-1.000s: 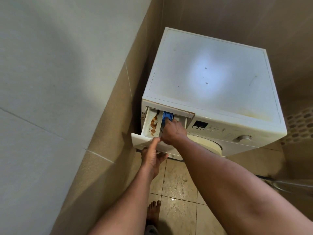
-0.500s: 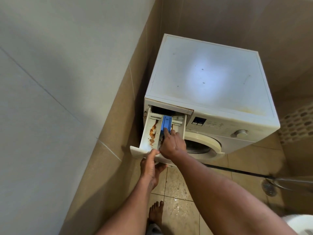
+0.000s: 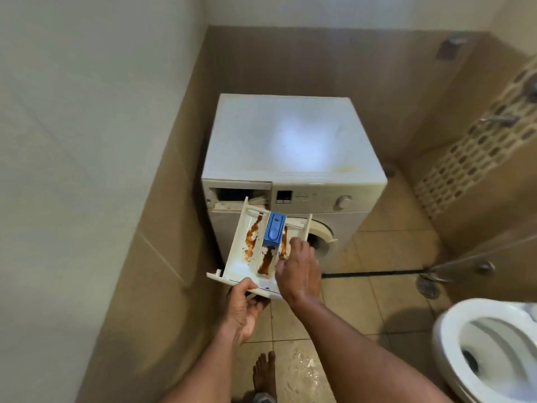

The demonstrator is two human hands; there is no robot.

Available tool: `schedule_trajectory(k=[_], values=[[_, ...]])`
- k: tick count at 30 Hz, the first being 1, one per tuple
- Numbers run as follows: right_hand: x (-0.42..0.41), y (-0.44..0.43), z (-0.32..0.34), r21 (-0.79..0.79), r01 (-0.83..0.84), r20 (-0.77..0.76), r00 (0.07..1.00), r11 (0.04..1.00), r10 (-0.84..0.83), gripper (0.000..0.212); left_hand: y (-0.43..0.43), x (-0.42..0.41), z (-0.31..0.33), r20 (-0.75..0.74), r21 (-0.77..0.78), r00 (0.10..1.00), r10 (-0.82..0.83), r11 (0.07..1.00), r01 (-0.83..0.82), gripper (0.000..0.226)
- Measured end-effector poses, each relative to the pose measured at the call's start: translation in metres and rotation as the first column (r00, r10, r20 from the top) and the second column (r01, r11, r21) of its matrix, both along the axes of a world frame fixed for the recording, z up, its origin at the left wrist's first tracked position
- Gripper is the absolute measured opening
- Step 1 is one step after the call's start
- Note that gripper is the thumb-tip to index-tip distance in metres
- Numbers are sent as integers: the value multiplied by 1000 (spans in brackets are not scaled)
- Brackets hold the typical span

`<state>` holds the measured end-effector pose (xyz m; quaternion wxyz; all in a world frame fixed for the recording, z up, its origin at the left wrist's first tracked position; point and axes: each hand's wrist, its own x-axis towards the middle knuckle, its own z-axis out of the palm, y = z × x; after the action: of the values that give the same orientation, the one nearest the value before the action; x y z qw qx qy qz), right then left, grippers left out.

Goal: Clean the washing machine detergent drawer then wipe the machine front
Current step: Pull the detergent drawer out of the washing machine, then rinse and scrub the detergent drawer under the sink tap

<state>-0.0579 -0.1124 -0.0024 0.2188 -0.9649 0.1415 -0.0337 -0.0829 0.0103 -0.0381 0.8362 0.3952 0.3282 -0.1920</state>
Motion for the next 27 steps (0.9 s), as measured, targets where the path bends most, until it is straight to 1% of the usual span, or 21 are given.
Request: schedule_trajectory(k=[2,4,5,7,9,11,13,16,18,21,25,27], values=[[-28,-33,7,94,223,-30,975,970,-221,39,-20,-22,11,26,16,997,-70,997,69,37],[-65,-72,16,187,417,-113,908,889,-402,36,-46,-48,23,53,11,989,-142,990,141,35],[-88,-93,17,215,487,-172,872,846,-458,33,-62,-64,30,63,8,982,-181,984,181,34],[-132,-128,24,268,560,-286,823,784,-490,31,-87,-93,41,84,4,960,-267,963,268,33],[-183,-161,30,362,583,-329,810,728,-485,27,-116,-127,52,101,11,921,-376,926,377,31],[-232,-189,37,456,586,-330,810,669,-485,26,-145,-159,60,107,27,877,-468,883,468,32],[-284,-216,47,498,617,-313,783,609,-537,30,-176,-192,68,109,44,822,-560,828,558,38],[-355,-252,54,532,675,-271,708,511,-652,32,-222,-241,76,111,54,734,-670,741,669,45],[-405,-274,54,558,703,-253,650,441,-716,31,-252,-274,84,104,41,672,-733,678,734,44],[-472,-302,55,668,693,-245,549,272,-799,35,-296,-319,93,102,17,573,-813,577,816,44],[-555,-341,59,765,641,-242,377,64,-894,46,-362,-378,108,139,12,371,-918,376,926,45],[-588,-357,64,800,601,-235,302,-7,-924,42,-396,-403,115,152,23,281,-948,287,958,45]])
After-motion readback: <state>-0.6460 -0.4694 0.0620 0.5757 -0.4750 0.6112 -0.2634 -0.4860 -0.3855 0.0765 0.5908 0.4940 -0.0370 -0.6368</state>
